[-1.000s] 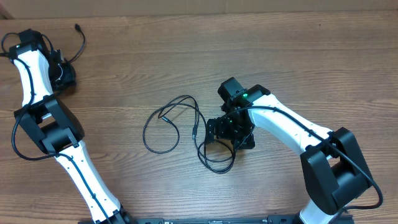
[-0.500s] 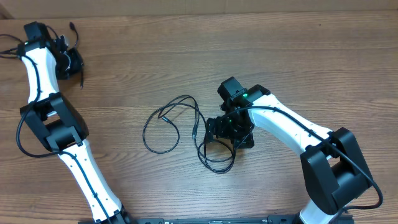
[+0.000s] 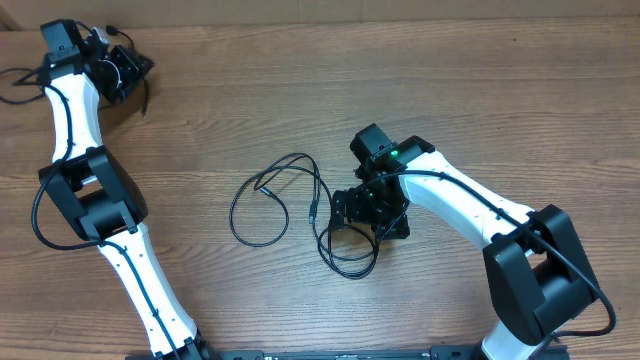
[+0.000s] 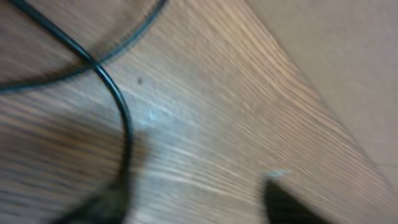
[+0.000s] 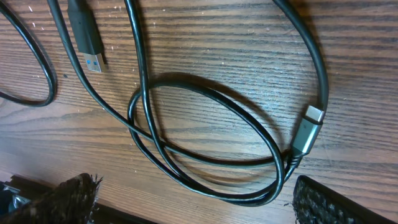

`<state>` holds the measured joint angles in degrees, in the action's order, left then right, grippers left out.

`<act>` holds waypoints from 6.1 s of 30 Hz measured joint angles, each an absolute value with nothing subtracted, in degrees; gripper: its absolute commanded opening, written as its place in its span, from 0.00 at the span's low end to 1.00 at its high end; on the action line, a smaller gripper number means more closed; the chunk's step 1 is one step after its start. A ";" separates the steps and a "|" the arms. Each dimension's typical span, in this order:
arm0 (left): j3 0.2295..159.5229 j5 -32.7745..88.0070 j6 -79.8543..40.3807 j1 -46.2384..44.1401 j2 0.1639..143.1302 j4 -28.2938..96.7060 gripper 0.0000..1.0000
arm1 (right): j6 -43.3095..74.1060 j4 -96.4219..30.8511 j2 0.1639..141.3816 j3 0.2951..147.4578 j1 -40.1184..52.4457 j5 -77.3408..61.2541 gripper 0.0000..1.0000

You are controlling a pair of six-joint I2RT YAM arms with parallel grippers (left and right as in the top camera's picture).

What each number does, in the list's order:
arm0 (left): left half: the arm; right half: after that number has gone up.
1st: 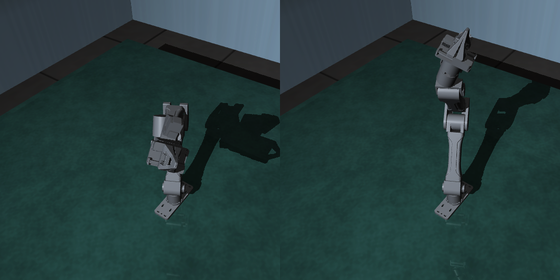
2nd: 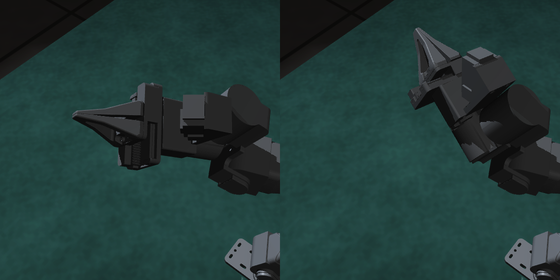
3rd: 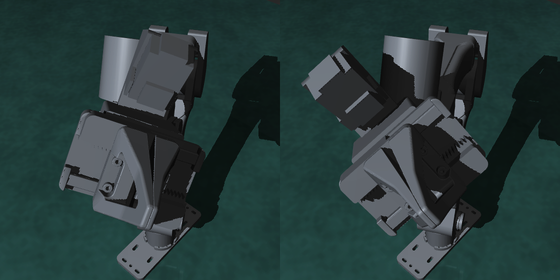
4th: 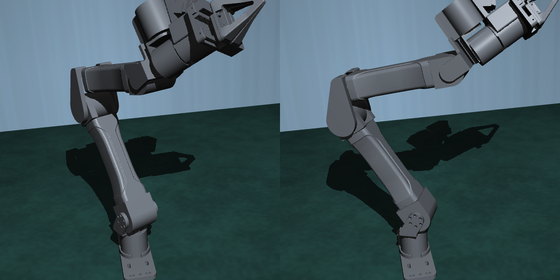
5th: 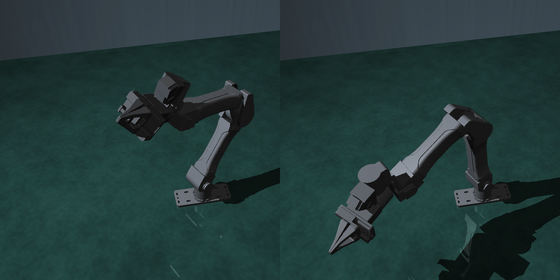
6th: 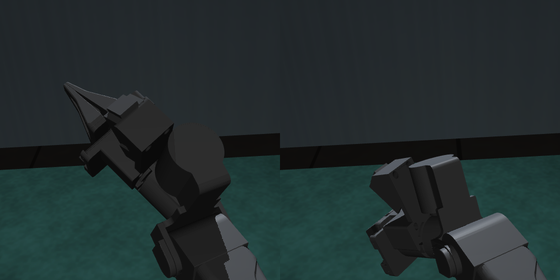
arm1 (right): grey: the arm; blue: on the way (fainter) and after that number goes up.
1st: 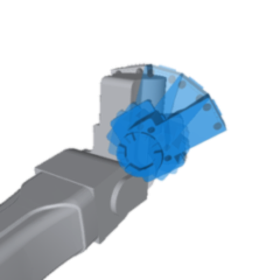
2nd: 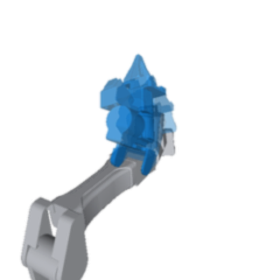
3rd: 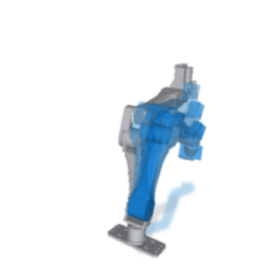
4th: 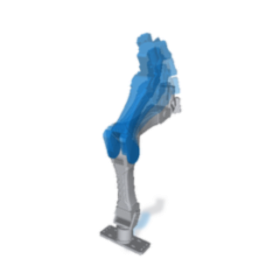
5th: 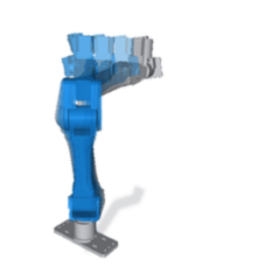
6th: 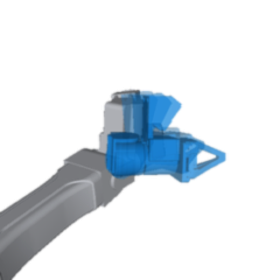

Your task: Untangle cables

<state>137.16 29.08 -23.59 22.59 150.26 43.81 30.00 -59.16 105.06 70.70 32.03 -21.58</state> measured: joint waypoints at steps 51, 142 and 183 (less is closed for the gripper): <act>129.25 14.02 -11.92 -13.26 116.75 96.31 1.00 | 28.25 -82.21 70.02 71.48 18.41 -6.83 1.00; 142.19 30.44 -57.93 -13.32 99.31 8.58 0.04 | 28.27 -80.12 70.02 71.48 18.41 -6.59 1.00; 144.51 29.78 -46.35 -15.03 101.47 49.21 0.04 | 28.49 -79.61 70.02 71.48 18.41 -6.61 1.00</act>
